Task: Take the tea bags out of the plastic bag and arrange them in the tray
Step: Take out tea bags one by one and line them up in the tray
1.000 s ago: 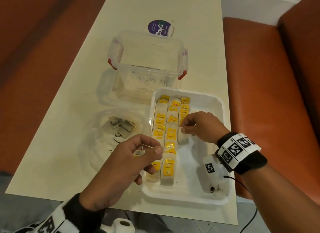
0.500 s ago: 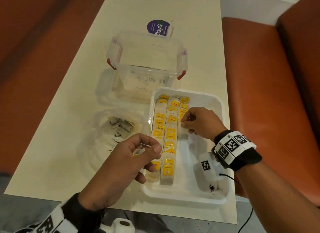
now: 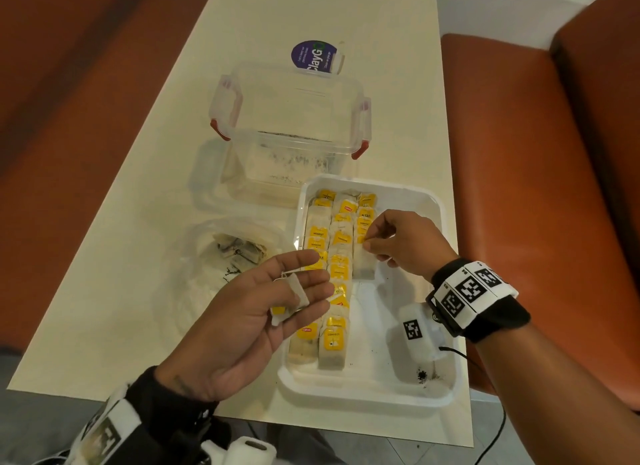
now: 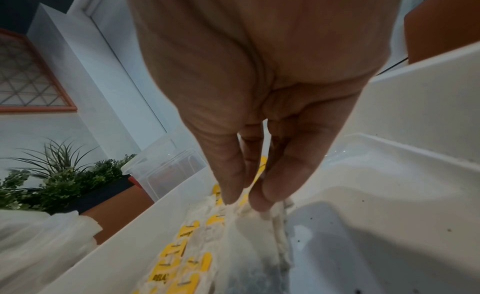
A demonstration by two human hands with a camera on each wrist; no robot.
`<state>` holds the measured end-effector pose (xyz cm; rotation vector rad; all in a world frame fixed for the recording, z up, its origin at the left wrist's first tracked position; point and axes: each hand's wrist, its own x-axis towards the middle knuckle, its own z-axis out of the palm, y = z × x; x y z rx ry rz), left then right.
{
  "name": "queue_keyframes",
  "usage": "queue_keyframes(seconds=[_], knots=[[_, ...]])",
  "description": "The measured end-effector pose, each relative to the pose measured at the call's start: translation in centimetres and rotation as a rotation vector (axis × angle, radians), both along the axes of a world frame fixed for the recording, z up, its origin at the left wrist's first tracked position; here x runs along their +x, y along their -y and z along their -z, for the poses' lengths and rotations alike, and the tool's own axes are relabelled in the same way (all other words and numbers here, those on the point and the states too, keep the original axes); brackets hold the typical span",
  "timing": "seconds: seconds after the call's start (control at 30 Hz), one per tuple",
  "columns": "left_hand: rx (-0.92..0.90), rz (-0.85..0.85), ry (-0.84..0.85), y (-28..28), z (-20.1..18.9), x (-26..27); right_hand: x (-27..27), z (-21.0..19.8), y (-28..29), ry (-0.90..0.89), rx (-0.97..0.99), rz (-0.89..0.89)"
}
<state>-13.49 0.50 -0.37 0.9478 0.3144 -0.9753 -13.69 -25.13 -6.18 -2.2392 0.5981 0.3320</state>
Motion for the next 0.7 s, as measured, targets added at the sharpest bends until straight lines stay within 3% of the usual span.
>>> queue_keyframes(seconds=[0.17, 0.27, 0.43, 0.53, 0.7], knots=[[-0.042, -0.031, -0.039, 0.8, 0.1, 0.3, -0.7, -1.7, -0.9, 0.078, 0.002, -0.006], [-0.069, -0.055, -0.072, 1.3, 0.2, 0.8, -1.7, -4.3, -2.3, 0.195, 0.099, -0.027], [-0.143, -0.147, -0.187, 2.7, 0.3, 1.5, -4.1, -8.1, -5.8, 0.351, 0.167, -0.225], [-0.133, -0.142, -0.185, 3.6, 0.4, 1.6, -5.1, -8.3, -7.3, 0.380, 0.038, -0.342], [-0.184, -0.097, -0.237, 4.7, -0.2, 1.6, -5.2, -7.9, -7.9, 0.410, -0.188, -0.353]])
